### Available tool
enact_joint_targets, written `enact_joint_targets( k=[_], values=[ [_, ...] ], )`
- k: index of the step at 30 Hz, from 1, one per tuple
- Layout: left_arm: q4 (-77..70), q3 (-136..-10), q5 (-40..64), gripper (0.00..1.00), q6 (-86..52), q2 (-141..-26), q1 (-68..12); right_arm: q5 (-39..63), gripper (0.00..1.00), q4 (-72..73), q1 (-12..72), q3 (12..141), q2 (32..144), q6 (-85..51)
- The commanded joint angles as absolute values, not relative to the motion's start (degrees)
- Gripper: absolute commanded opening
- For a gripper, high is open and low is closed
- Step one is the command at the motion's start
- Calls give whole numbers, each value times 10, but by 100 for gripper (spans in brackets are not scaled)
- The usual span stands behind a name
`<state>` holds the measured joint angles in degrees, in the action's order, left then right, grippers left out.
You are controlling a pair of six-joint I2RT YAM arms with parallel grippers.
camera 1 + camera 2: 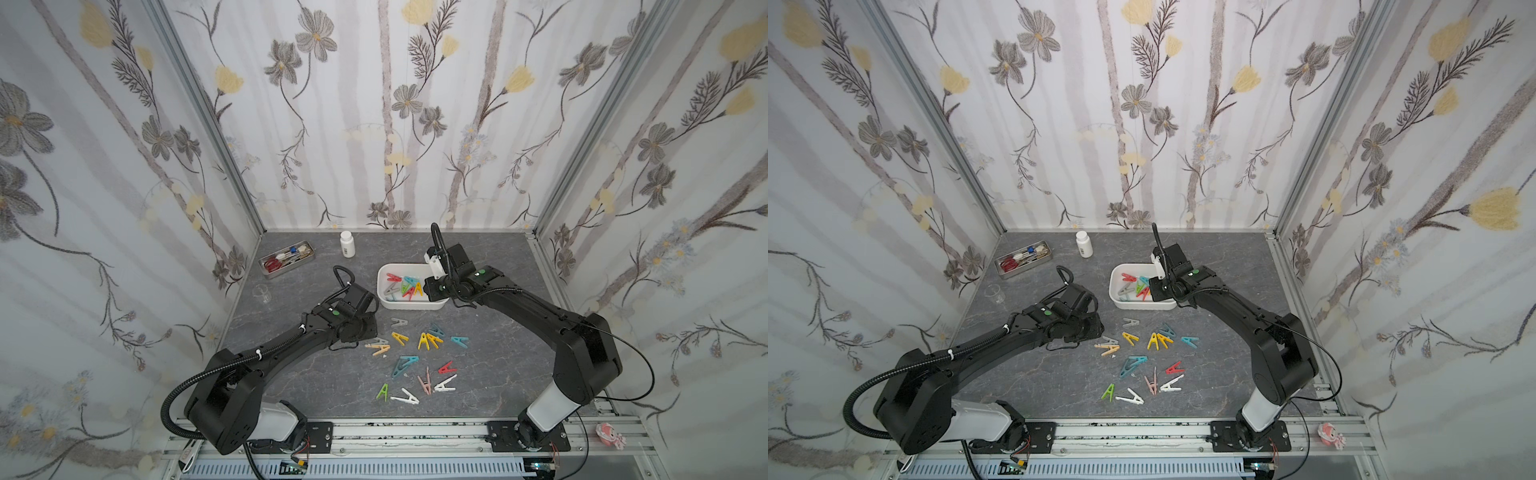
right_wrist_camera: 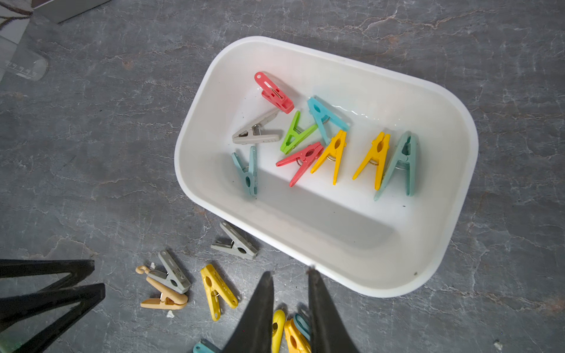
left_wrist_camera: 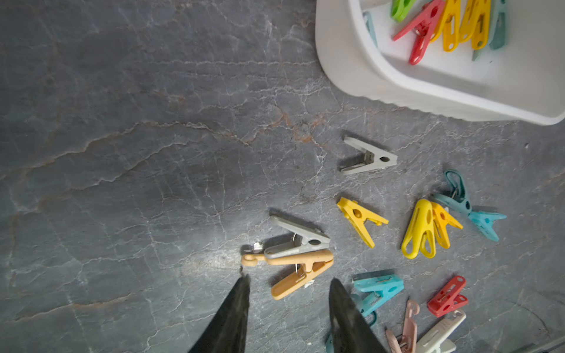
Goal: Put the clothespins into the storage box
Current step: Place the clothespin in the storage box, then pick up the clothespin from the center of the board.
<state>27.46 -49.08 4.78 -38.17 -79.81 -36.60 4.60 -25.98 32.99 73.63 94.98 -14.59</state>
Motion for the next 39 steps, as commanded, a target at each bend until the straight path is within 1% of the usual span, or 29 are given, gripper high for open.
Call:
enact_joint_targets(
  k=[1, 5, 10, 13, 20, 23, 26, 29, 39],
  values=[
    [290, -488, 62, 43, -355, -814, -372, 56, 23, -237, 334, 736, 956, -156],
    [289, -489, 72, 42, -329, -849, -402, 57, 23, -237, 335, 741, 963, -155],
    [292, -503, 37, 41, -314, -888, -435, 53, 23, -235, 335, 743, 962, -156],
    [291, -511, 20, 41, -306, -901, -443, 53, 23, -235, 335, 741, 961, -156],
    [285, -518, 20, 39, -294, -926, -447, 53, 23, -233, 335, 737, 961, -156],
    [282, -519, 24, 35, -291, -933, -447, 51, 23, -233, 335, 736, 961, -156],
    [280, -519, 27, 34, -290, -937, -448, 52, 22, -232, 335, 736, 961, -157],
    [277, -519, 28, 31, -289, -941, -451, 52, 22, -230, 335, 734, 960, -157],
    [277, -520, 25, 16, -292, -945, -453, 54, 22, -229, 335, 729, 955, -159]
  ],
)
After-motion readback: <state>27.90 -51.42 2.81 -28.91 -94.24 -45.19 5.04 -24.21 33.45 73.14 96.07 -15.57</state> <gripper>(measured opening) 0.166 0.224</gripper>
